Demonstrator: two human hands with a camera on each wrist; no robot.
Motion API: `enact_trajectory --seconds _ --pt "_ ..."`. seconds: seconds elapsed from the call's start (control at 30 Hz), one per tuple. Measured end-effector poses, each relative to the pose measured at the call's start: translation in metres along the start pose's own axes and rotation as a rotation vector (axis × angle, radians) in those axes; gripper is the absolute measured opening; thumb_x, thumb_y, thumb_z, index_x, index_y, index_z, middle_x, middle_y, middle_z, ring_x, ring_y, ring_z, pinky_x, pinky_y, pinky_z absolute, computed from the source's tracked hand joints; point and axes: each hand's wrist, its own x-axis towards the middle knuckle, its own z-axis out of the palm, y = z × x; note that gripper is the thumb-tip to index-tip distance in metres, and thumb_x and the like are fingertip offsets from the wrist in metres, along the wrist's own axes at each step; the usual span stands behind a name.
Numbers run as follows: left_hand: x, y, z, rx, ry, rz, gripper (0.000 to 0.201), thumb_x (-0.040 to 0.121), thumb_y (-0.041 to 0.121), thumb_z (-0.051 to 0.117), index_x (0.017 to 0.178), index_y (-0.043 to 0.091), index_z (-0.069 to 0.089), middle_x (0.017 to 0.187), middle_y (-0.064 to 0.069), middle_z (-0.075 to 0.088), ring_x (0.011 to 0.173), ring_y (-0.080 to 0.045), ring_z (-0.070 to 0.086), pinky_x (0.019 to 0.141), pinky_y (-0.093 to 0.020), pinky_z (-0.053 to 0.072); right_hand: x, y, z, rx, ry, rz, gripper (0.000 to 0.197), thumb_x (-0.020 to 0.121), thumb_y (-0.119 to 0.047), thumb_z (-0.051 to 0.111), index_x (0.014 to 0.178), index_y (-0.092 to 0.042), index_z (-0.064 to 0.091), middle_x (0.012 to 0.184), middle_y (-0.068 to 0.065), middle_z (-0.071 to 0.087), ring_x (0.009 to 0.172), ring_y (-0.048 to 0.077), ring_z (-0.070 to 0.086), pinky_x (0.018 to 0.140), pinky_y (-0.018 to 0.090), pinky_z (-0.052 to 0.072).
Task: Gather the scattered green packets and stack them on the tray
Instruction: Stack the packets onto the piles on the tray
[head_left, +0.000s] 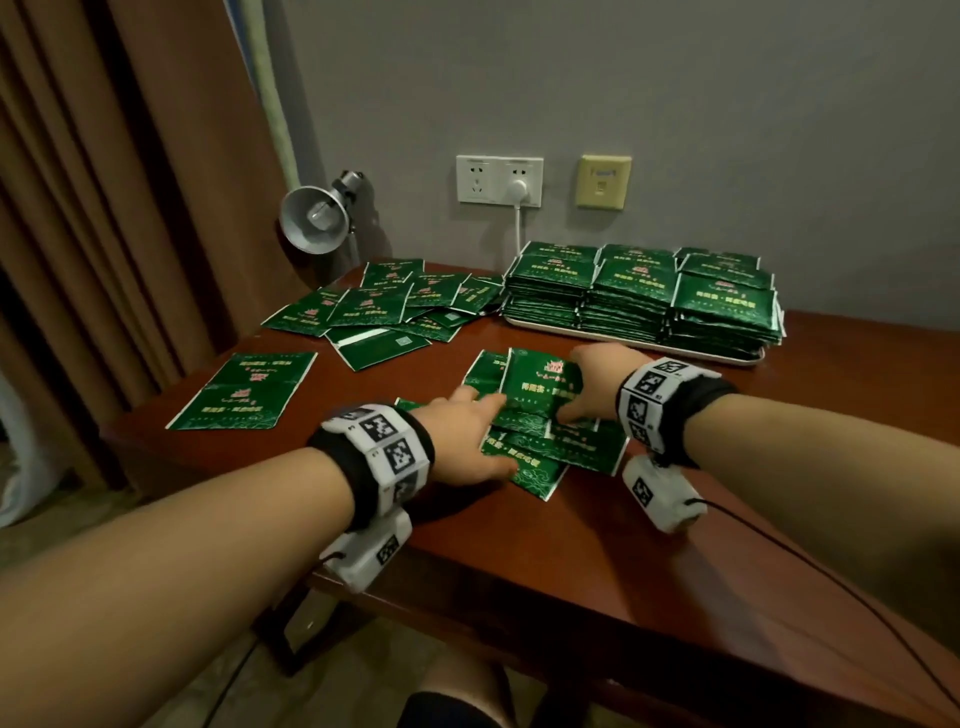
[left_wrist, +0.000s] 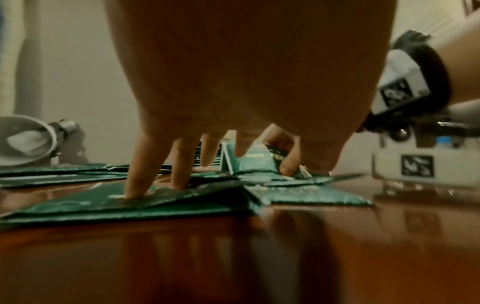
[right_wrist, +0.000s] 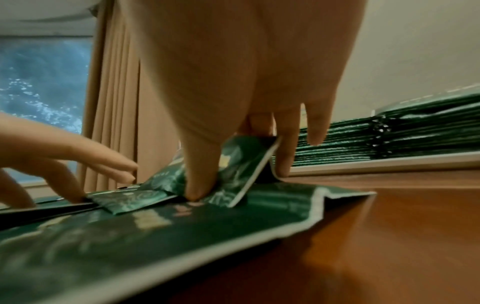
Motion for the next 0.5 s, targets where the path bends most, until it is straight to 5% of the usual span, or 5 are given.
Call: enact_trajectory --seconds 0.2,0.33,0.4,0.5 --pt "0.023 0.006 -0.02 -0.018 0.155 -0.075 0.058 0.092 0.042 0.056 0.142 0.019 0.038 0.138 -0.011 0.042 0.125 -0.029 0.044 0.101 -0.045 0.044 -0.014 0.033 -0.022 0.159 0.21 0.101 0.026 0.079 -0.035 0.077 0.088 -0.022 0.056 0.092 0.001 0.062 0.078 0.019 0.056 0.06 0.028 0.042" --pt "0.047 0.03 -0.026 0.022 0.118 0.03 0.078 0.084 0.046 0.068 0.148 0.019 0.031 0.142 -0.01 0.04 0.13 -0.03 0.04 0.104 -0.043 0.042 -0.029 0.059 -0.024 0.212 0.21 0.155 0.057 0.08 -0.039 0.076 0.126 -0.014 0.054 0.113 0.005 0.061 0.098 0.025 0.058 0.076 0.034 0.049" --pt "0.056 0.037 -0.026 0.02 0.066 0.024 0.092 0.078 0.049 0.073 0.15 0.015 0.027 0.145 -0.01 0.04 0.13 -0.029 0.043 0.105 -0.042 0.043 -0.037 0.069 -0.021 0.226 0.203 0.171 0.068 0.082 -0.042 0.073 0.137 -0.011 0.049 0.131 0.009 0.057 0.115 0.028 0.057 0.089 0.034 0.048" --pt "0.062 0.037 -0.026 -0.002 0.011 0.031 0.084 0.08 0.046 0.074 0.147 0.013 0.035 0.142 -0.005 0.049 0.123 -0.023 0.052 0.101 -0.035 0.045 -0.047 0.079 -0.014 0.242 0.174 0.177 0.072 0.086 -0.042 0.07 0.144 -0.01 0.043 0.142 0.008 0.05 0.125 0.026 0.051 0.096 0.032 0.044"
